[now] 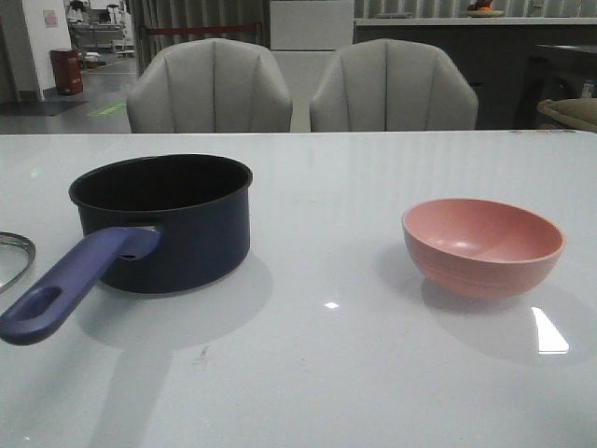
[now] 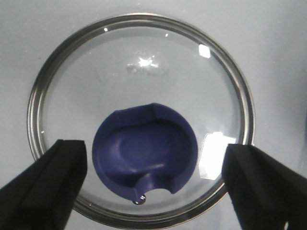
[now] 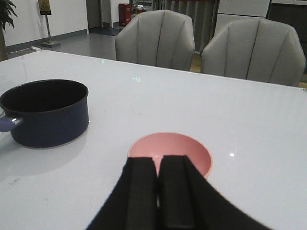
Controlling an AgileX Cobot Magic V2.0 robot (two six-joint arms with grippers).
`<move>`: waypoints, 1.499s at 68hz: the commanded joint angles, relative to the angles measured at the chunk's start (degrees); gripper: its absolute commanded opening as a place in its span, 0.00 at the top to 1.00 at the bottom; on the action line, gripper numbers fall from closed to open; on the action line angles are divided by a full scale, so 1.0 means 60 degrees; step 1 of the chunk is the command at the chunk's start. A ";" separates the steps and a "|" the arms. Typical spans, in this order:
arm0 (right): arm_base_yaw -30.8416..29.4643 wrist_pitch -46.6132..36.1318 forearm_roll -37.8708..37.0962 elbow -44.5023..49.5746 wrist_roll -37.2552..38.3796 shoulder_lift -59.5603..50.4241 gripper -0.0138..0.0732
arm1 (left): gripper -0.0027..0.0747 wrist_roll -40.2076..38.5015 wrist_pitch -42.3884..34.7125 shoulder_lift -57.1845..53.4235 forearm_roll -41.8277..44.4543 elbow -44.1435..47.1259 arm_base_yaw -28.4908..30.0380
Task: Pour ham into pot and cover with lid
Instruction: 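Grasp the purple knob and lift the glass lid with the left gripper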
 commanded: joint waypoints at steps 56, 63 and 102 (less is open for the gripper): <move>0.0006 -0.0829 0.0060 -0.0249 -0.0116 0.0096 0.66 | 0.52 -0.0212 -0.0341 0.0386 0.0103 -0.0323 -0.0046; 0.0006 -0.0829 0.0060 -0.0249 -0.0116 0.0096 0.66 | 0.65 -0.0212 -0.0405 0.0386 0.0103 -0.0323 -0.0046; 0.0006 -0.0829 0.0060 -0.0249 -0.0116 0.0096 0.66 | 0.70 -0.0212 -0.0488 0.0048 0.0123 -0.0323 -0.0046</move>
